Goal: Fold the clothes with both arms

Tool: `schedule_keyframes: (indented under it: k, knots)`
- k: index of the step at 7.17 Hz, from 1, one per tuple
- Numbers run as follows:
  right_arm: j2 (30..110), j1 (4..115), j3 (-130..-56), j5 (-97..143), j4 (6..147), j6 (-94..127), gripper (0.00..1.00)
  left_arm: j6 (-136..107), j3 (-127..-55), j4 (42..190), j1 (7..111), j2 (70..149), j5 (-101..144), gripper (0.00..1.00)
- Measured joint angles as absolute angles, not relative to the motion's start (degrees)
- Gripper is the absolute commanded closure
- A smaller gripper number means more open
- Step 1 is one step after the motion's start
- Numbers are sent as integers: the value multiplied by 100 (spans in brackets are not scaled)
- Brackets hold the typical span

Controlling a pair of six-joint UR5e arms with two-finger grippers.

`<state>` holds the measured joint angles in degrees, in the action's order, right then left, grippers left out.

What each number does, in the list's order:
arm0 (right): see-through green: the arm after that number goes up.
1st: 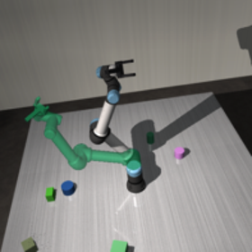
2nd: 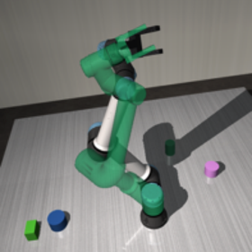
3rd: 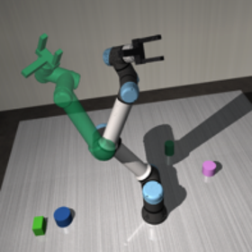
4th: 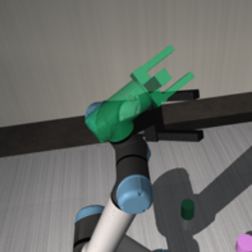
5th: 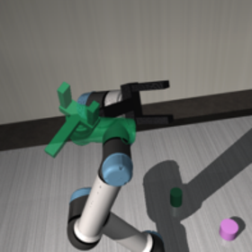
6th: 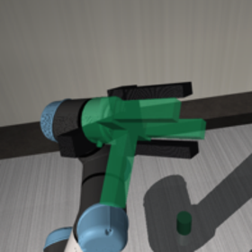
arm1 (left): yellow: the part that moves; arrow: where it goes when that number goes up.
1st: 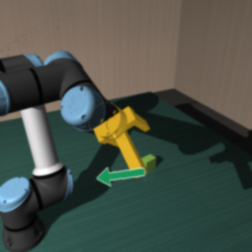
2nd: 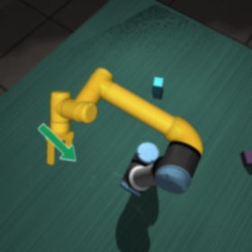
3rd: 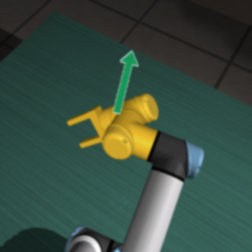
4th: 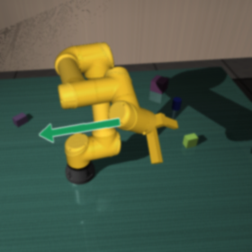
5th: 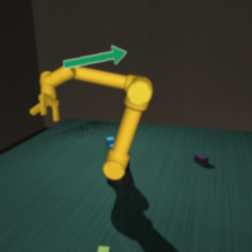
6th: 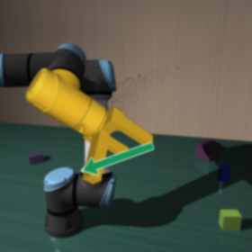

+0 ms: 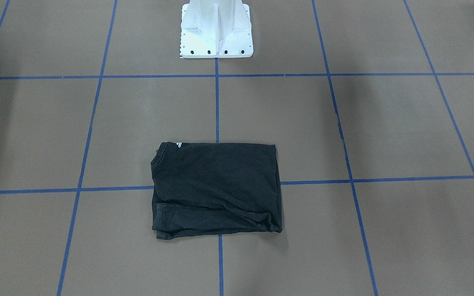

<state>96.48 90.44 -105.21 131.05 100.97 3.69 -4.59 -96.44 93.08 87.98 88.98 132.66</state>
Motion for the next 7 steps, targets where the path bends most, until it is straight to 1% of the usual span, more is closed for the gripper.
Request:
schedule_keyframes:
  k: [5, 7]
  knots:
    - [9613, 9042, -10502, 13190, 10093, 369, 0, -447, -9633, 9313, 8780, 8931, 13049, 0]
    - [9465, 9037, -10304, 13190, 10090, 369, 0, -436, -9581, 9320, 8765, 9048, 12975, 0]
